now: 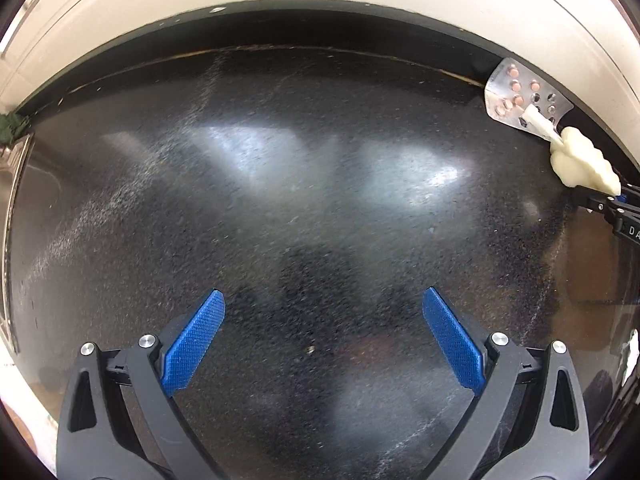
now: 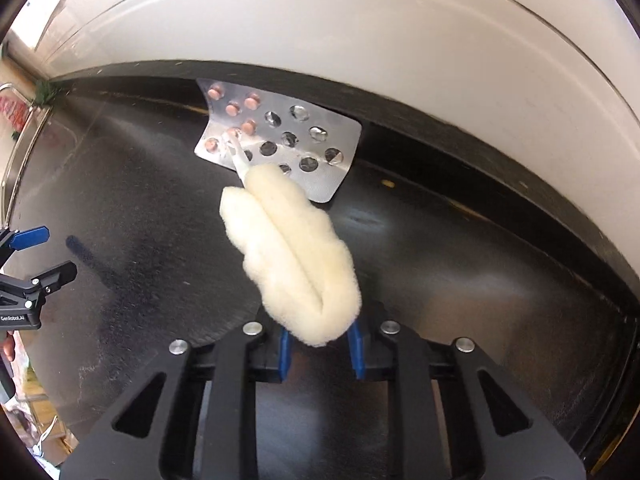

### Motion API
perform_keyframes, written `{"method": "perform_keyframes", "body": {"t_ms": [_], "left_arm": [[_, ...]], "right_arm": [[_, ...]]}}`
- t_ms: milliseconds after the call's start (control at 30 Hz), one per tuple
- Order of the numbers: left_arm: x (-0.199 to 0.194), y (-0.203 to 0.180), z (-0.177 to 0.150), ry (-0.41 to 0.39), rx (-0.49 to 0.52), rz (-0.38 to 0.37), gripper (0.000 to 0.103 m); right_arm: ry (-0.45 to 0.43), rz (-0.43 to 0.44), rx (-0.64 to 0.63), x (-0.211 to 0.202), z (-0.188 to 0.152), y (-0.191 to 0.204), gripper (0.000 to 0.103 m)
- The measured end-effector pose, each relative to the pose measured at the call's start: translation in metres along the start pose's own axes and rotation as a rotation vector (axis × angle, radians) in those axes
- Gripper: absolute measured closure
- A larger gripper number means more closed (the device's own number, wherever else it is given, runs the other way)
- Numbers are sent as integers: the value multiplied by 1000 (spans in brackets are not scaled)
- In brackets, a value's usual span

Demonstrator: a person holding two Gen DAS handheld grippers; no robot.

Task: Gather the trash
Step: 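Close the right tool on the white fluffy duster and lift it, then close the left tool on the silver pill blister pack while the right tool holds the duster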

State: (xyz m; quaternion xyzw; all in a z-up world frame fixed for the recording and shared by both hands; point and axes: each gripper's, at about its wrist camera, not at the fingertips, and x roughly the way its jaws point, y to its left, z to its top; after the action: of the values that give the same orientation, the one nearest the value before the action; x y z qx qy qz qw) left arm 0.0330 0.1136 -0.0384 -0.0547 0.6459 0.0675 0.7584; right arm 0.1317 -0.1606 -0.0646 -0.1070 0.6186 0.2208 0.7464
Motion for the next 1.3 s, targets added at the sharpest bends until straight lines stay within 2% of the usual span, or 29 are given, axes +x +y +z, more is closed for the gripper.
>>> {"method": "perform_keyframes", "body": {"t_ms": [200,300,467,633,733,833,900,1000,1133,1300], "left_arm": [[1,-22,11,3,49,-9,7],[0,-38,16,-1,79,-15,7],[-3,-68,25,-11,122,-21,7],[-11,-108,42,-27,203,-30,7],[-18,-133,57,-49,255,-35,7],[-24,-168,65,-78,332,-43,7],[-24,-197,69,-102,427,-40,7],[-19,-239,71,-127,608,31,7],[-2,-278,80,-92,708,49,7],[5,-318,83,-116,816,67,7]], "right_arm": [[-12,7,109,-12,-26,-54,82],[-35,38,175,-26,-46,-77,82],[-91,103,232,-54,-78,-98,82],[-98,90,283,-64,-110,-105,82],[-83,79,309,-62,-128,-122,82],[-72,70,347,-59,-147,-138,82],[-70,80,370,-64,-156,-157,82],[-73,103,399,-59,-173,-164,82],[-74,120,442,-68,-200,-177,82],[-65,153,505,-72,-242,-182,82]]}}
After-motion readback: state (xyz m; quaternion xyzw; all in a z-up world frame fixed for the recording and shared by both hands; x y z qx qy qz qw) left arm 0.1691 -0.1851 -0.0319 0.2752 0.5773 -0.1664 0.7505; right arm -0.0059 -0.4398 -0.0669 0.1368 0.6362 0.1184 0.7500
